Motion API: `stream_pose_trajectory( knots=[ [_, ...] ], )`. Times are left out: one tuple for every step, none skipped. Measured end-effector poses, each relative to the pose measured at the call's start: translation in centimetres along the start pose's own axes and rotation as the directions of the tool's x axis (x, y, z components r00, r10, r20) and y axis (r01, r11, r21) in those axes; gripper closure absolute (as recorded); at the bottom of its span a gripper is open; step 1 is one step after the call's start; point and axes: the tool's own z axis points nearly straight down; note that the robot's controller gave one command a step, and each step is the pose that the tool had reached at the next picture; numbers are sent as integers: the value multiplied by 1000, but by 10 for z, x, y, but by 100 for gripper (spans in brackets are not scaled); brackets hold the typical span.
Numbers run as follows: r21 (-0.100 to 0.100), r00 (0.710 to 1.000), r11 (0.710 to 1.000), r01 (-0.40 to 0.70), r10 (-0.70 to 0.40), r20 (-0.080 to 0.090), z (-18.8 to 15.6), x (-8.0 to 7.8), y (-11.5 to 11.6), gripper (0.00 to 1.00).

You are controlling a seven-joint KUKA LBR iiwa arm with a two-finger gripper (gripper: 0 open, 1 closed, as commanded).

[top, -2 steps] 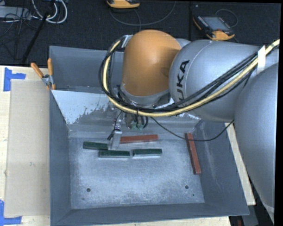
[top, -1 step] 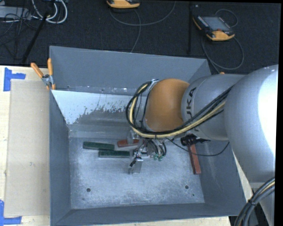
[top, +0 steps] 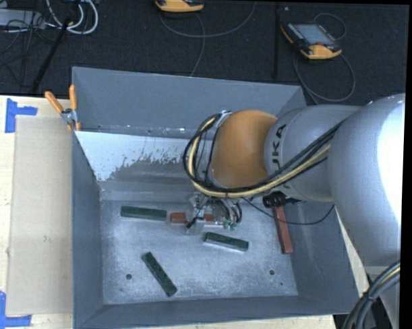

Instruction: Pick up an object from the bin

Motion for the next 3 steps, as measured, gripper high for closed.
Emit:
stream_pose_trajectory(
  knots=[
    [1, 1000, 1000, 0, 0, -12, 5, 4, 0, 0],
    [3, 1000, 1000, -11, 11, -9, 5, -19, -23, 0],
    [1, 1000, 1000, -13, 13, -11, 5, -19, -23, 100]
  ],
)
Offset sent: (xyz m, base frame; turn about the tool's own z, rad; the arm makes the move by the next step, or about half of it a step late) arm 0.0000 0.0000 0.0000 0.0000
